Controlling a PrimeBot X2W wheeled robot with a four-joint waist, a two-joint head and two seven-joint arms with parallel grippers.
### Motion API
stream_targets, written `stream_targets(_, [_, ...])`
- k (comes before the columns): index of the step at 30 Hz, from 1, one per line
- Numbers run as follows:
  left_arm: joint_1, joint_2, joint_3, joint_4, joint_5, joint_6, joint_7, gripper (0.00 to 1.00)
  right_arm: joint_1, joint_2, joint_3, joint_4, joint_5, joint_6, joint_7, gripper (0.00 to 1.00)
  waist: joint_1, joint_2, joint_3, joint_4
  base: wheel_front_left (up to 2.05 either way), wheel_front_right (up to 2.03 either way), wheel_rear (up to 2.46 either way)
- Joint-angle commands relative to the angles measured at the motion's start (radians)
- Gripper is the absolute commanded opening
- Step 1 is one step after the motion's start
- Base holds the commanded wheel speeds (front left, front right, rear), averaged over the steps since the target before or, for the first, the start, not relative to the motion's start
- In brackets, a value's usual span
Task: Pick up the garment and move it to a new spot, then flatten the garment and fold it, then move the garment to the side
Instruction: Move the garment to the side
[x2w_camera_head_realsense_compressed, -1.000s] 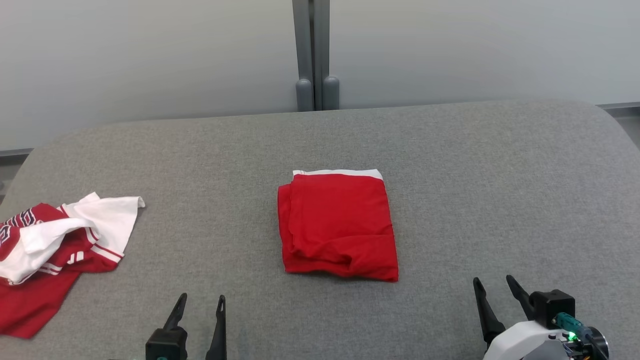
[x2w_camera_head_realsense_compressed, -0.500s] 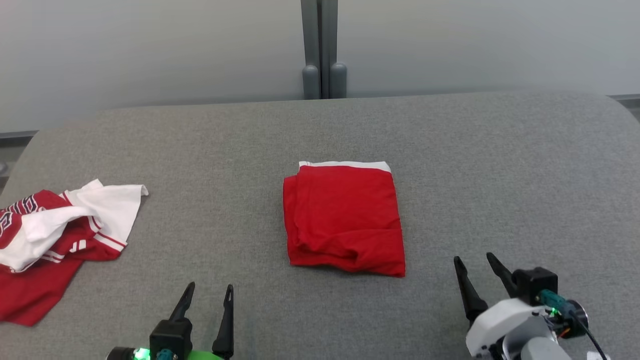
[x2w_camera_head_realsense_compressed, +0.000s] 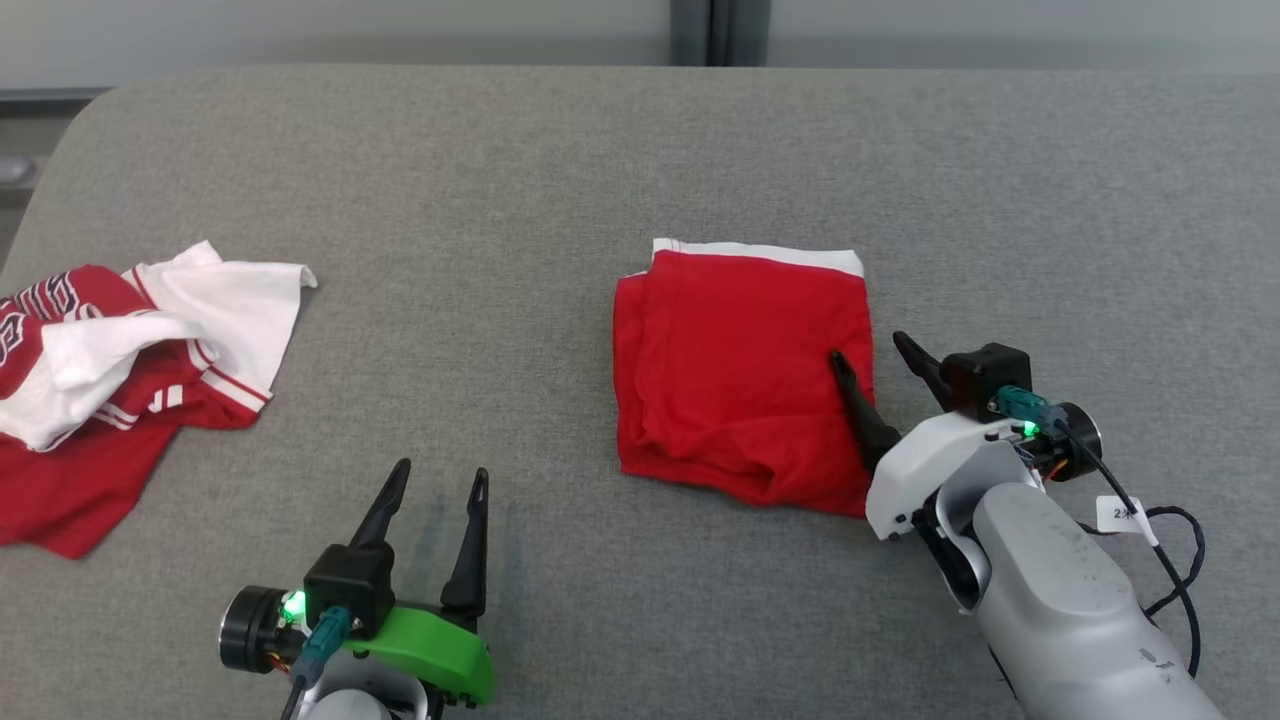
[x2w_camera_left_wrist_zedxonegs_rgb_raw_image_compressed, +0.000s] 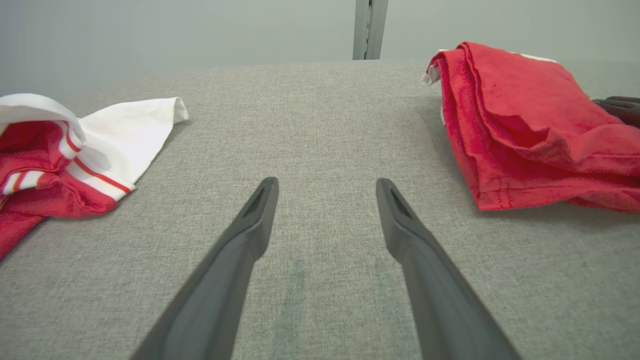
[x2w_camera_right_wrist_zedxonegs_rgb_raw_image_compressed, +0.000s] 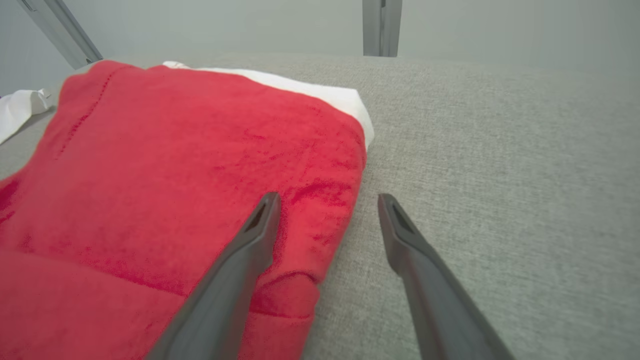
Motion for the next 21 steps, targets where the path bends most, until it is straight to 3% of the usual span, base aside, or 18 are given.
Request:
stream_targets(1, [-0.021,0.009,-0.01,0.003,-0.01,-0.004,0.0,1.0,-0.02,-0.005,0.007,0.046,-0.004,-0.002,0.0,1.0,0.0,0.0,0.057,0.059,0.0,0.0,0.0])
stream_targets(4, [-0.037,0.017,-0.031,0.006,-0.026,-0.005,0.0,1.0,-0.064,-0.006,0.013,0.143,-0.012,-0.002,0.0,1.0,0.0,0.0,0.064,0.076,0.0,0.0,0.0])
stream_targets(5, [-0.039,0.018,-0.035,0.006,-0.028,-0.005,0.0,1.0,-0.068,-0.005,0.016,0.168,-0.011,-0.002,0.001,0.87,0.0,0.0,0.064,0.078,0.0,0.0,0.0])
stream_targets(6, [-0.039,0.019,-0.037,0.007,-0.031,-0.005,0.0,1.0,-0.068,-0.005,0.021,0.198,-0.012,-0.002,0.002,0.4,0.0,0.0,0.064,0.081,0.0,0.0,0.0])
stream_targets(7, [-0.04,0.018,-0.036,0.007,-0.035,-0.005,0.0,1.0,-0.068,-0.005,0.023,0.214,-0.005,-0.002,0.006,0.0,0.0,0.0,0.064,0.082,0.0,0.0,0.0])
stream_targets(15, [-0.018,0.016,-0.036,-0.008,-0.032,-0.005,0.0,1.0,-0.013,-0.011,-0.043,0.174,-0.036,-0.003,0.006,0.0,0.0,0.0,0.021,0.021,0.0,0.0,0.0])
stream_targets(21, [0.008,0.014,-0.055,-0.031,-0.011,-0.004,0.0,1.0,0.072,-0.01,-0.095,0.12,-0.034,-0.003,0.005,0.0,0.0,0.0,-0.039,-0.111,0.0,0.0,0.0])
